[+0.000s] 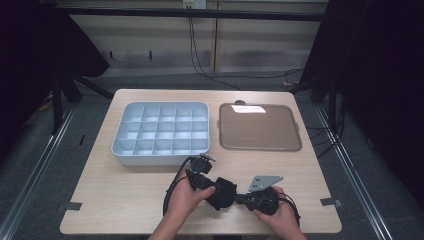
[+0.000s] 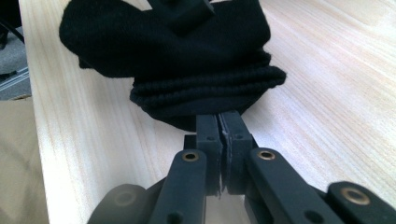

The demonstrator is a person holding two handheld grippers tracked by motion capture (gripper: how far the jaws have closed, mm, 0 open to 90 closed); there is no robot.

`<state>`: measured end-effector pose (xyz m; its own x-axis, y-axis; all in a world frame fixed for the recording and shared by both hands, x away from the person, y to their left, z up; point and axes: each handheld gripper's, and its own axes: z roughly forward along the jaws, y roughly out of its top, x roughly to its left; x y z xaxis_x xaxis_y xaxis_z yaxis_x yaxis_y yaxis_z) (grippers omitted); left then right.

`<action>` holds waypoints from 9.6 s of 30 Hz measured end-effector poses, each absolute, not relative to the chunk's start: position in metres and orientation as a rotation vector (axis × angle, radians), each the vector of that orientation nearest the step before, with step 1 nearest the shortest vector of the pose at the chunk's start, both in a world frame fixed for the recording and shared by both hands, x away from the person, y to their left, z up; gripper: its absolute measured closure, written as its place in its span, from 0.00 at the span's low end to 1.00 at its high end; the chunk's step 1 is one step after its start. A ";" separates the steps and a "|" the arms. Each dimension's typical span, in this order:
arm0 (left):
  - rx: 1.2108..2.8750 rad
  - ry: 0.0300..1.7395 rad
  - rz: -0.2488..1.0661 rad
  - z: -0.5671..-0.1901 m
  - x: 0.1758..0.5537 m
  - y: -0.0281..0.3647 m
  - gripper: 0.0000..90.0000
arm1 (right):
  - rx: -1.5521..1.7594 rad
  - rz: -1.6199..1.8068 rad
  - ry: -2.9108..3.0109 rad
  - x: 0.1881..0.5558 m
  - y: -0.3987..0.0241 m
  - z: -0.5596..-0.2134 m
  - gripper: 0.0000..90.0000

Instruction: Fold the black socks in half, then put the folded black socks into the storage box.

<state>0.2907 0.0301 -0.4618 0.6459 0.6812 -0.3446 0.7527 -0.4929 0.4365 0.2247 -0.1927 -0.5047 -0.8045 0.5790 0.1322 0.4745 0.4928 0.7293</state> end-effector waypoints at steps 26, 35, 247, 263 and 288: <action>2.322 1.149 -0.138 -0.473 0.286 0.018 0.42 | 0.919 1.214 2.597 0.225 -0.192 -0.505 0.98; 2.319 1.166 -0.140 -0.476 0.284 0.016 0.45 | 0.911 1.206 2.597 0.225 -0.191 -0.505 0.98; 2.137 1.510 0.125 -0.343 0.409 0.234 0.80 | 0.931 1.101 2.515 0.232 -0.190 -0.510 0.15; 2.125 1.561 0.128 -0.361 0.416 0.253 0.80 | 0.927 1.100 2.512 0.232 -0.190 -0.510 0.15; 2.123 1.666 0.115 -0.379 0.418 0.276 0.80 | 0.928 1.101 2.515 0.232 -0.190 -0.510 0.15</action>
